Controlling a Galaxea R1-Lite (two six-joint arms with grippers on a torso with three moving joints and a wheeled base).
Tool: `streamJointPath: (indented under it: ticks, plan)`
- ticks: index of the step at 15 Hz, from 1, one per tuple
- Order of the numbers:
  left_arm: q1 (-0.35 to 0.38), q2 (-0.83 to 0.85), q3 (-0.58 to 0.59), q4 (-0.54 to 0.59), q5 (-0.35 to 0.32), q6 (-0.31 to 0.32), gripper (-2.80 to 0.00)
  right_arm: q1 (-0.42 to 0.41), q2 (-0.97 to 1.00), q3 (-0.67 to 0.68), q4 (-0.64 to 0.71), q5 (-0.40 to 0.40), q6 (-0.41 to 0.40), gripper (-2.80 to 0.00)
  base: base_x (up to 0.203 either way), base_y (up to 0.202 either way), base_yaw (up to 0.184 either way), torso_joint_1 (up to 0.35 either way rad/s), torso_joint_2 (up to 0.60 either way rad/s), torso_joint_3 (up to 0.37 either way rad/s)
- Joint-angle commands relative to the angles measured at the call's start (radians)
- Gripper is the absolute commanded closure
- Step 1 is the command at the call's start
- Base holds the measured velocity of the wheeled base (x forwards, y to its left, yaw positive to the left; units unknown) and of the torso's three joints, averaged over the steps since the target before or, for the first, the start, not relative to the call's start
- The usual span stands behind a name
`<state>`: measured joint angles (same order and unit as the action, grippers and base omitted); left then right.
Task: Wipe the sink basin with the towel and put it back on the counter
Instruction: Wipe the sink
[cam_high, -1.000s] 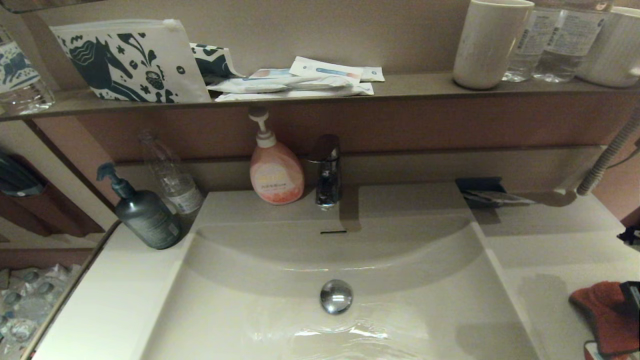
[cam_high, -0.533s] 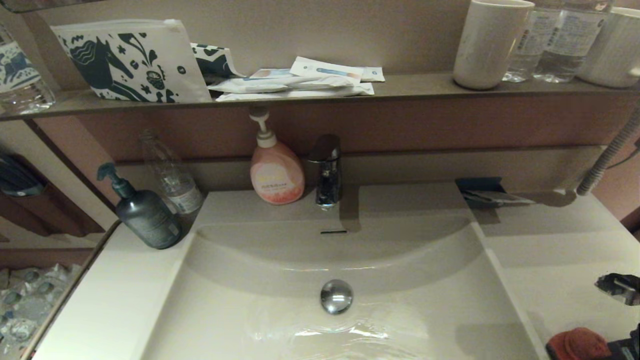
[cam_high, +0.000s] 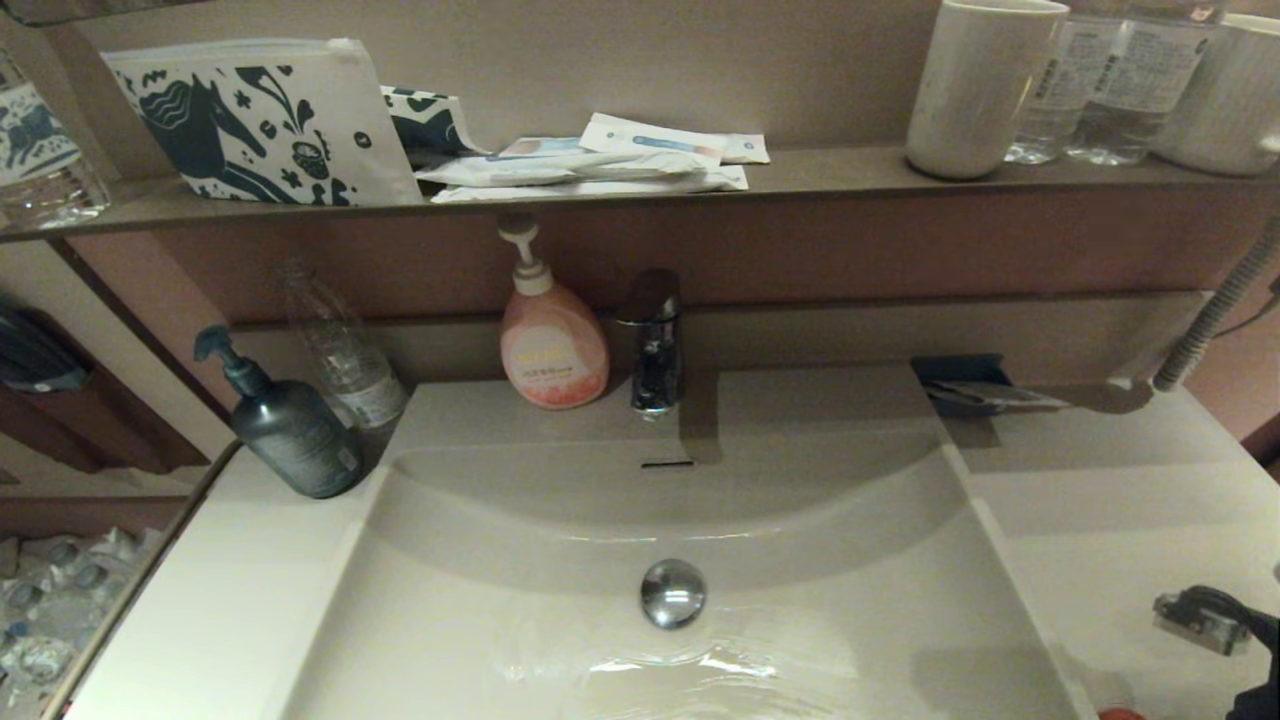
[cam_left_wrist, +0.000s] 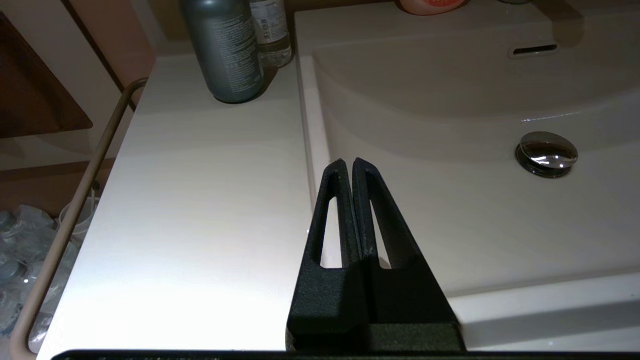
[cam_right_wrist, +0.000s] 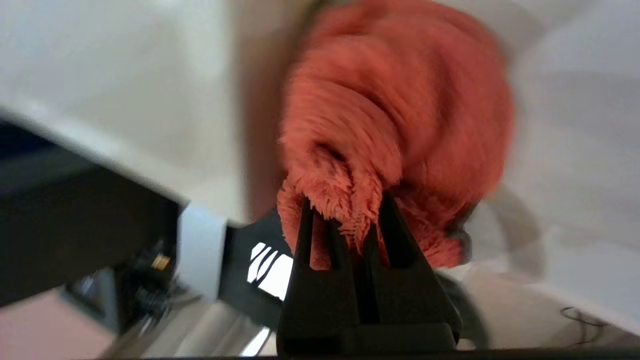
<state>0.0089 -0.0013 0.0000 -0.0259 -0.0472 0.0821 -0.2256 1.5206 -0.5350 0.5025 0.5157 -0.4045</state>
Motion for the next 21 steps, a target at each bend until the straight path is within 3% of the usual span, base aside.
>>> streamJointPath:
  ticks: [1, 4, 13, 21]
  plan:
    - [0.000, 0.001, 0.000, 0.000, 0.000, 0.001, 0.00, 0.019, 0.017, 0.018, 0.002, 0.017, -0.005, 0.00, 0.000, 0.000, 0.000, 0.000, 0.00, 0.000]
    - [0.000, 0.001, 0.000, 0.000, 0.000, 0.001, 0.00, 0.017, 0.063, 0.019, -0.073, 0.098, -0.006, 0.00, 0.000, 0.000, 0.000, 0.000, 0.00, 0.000]
    - [0.000, 0.001, 0.000, 0.000, 0.000, 0.001, 0.00, 0.017, 0.196, 0.021, -0.283, 0.136, 0.032, 0.00, 0.000, 0.000, 0.000, 0.000, 0.00, 0.000]
    - [0.000, 0.001, 0.000, 0.000, 0.000, 0.001, 0.00, 0.017, 0.215, -0.009, -0.521, 0.233, 0.233, 0.00, 0.000, 0.000, 0.000, 0.000, 0.00, 0.000]
